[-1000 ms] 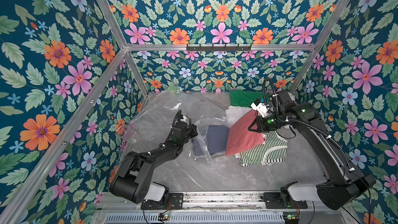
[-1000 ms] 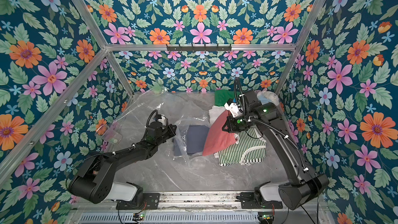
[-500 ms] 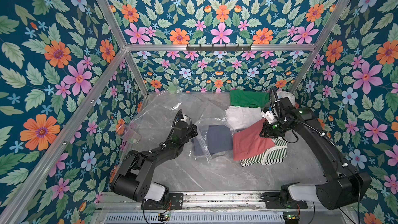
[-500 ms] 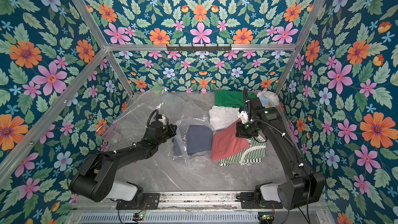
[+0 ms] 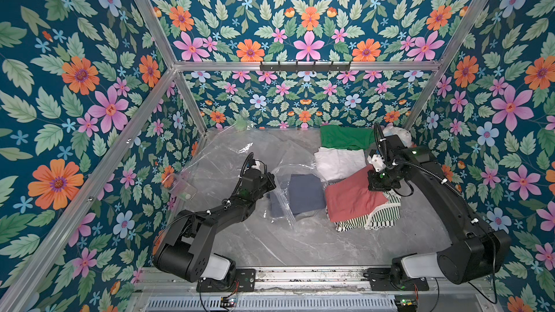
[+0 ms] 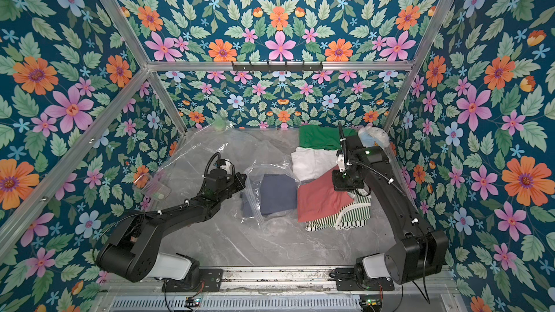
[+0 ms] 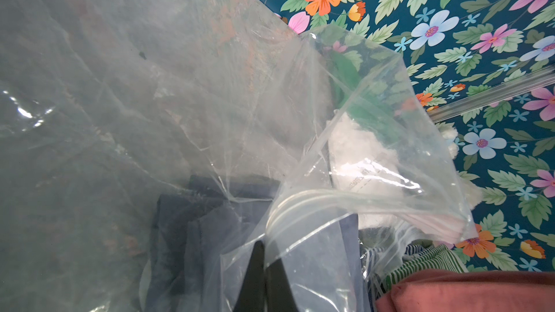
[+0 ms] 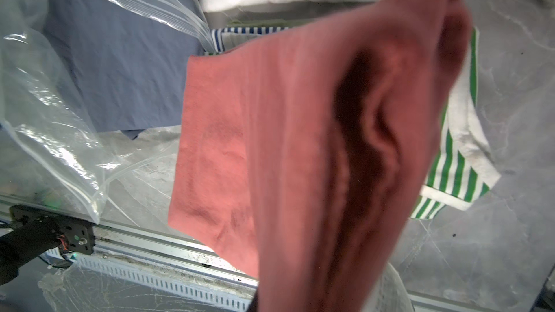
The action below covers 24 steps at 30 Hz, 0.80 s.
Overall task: Take the tank top out of the vacuum bag
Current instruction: Place the tank top at the center of the board.
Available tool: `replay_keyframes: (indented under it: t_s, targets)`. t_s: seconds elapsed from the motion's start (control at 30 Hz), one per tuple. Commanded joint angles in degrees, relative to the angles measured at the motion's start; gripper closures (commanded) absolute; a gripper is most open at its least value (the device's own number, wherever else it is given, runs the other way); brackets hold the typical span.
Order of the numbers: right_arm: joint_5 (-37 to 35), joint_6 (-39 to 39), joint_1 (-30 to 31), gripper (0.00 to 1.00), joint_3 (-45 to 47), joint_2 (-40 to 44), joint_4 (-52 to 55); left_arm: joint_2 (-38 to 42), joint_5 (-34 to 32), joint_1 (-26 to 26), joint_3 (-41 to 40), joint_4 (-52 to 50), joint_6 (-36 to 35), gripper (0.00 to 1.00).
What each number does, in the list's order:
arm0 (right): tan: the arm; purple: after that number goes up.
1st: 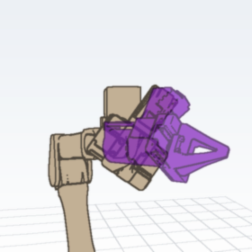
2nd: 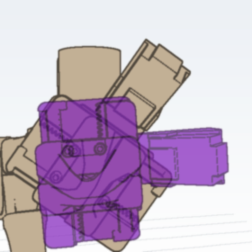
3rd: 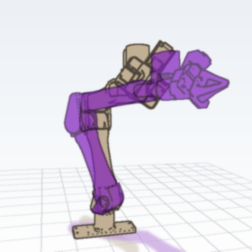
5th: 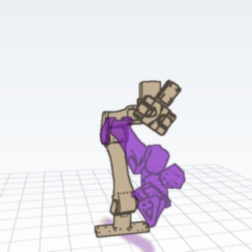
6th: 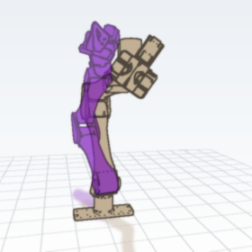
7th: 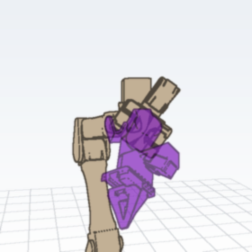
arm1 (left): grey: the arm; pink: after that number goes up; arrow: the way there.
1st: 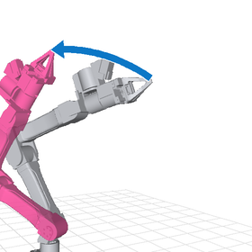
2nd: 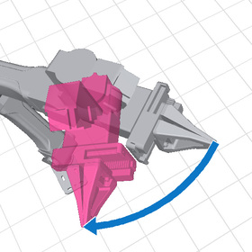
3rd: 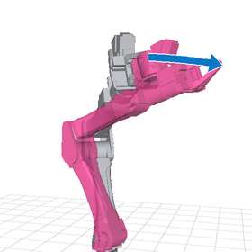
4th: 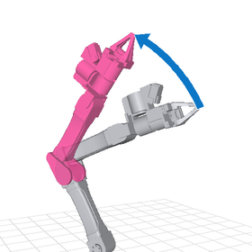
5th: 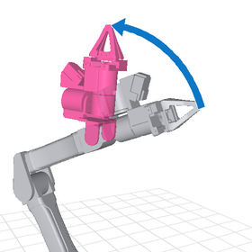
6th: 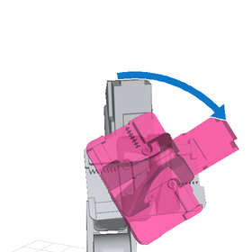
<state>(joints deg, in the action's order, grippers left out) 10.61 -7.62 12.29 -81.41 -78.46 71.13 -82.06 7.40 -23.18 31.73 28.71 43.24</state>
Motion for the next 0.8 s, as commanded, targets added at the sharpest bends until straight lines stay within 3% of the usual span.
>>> replay_keyframes:
  t_s: [0.0,0.3,0.77]
  targets:
    - [9.01,-0.47,0.01,1.0,-2.22,3.24,-2.74,-0.02,-0.54,0.14,0.3,1.09,-0.19,1.0]
    - [8.23,0.6,0.01,1.0,-3.99,2.23,-1.18,0.81,-0.89,0.14,-0.04,0.82,-0.27,1.0]
    - [15.14,1.01,2.34,1.0,-10.37,0.32,-0.06,1.29,-1.56,0.15,-0.79,0.9,-0.44,1.0]
